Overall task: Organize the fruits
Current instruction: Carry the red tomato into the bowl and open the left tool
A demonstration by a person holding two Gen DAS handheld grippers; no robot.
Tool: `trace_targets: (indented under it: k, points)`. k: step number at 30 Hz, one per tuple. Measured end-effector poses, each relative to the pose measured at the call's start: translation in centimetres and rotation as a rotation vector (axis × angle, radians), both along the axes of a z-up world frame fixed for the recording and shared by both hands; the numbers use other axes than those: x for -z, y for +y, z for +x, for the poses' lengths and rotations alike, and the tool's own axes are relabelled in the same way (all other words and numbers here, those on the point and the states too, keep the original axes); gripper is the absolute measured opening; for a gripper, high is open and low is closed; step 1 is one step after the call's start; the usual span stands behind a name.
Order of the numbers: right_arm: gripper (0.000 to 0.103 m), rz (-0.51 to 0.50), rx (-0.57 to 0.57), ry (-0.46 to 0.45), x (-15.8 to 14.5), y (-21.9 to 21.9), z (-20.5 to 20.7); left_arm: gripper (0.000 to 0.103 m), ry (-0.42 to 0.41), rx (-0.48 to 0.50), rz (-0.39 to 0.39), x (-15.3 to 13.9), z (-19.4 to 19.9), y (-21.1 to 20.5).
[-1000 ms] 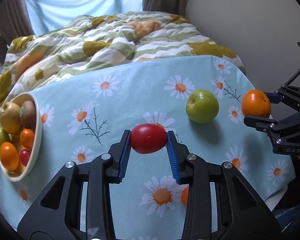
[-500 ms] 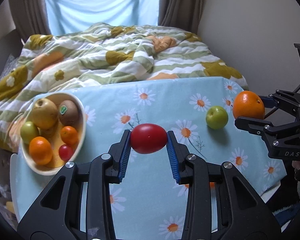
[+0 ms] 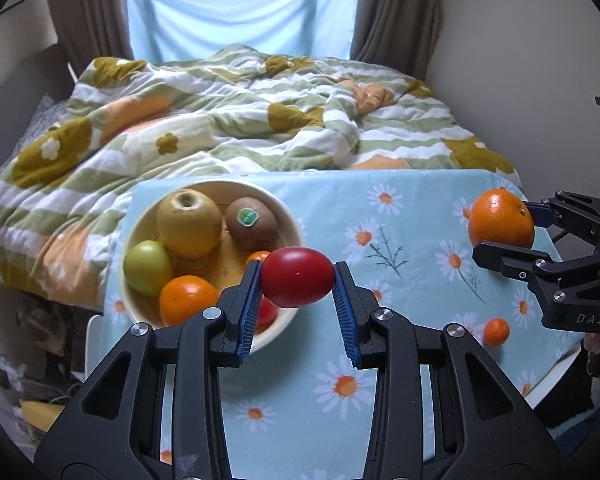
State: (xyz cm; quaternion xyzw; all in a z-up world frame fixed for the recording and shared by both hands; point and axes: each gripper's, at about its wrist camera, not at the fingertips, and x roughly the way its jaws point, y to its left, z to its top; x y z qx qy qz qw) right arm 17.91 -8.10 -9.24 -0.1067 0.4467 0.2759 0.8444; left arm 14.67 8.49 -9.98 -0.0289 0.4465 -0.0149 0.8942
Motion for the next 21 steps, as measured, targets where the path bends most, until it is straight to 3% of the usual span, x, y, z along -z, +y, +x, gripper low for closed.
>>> trace_targets:
  k: [21]
  points:
    - [0.056,-0.007,0.037,0.029,2.3,10.4,1.1,0.041,0.091,-0.016,0.010,5.0,0.5,12.2]
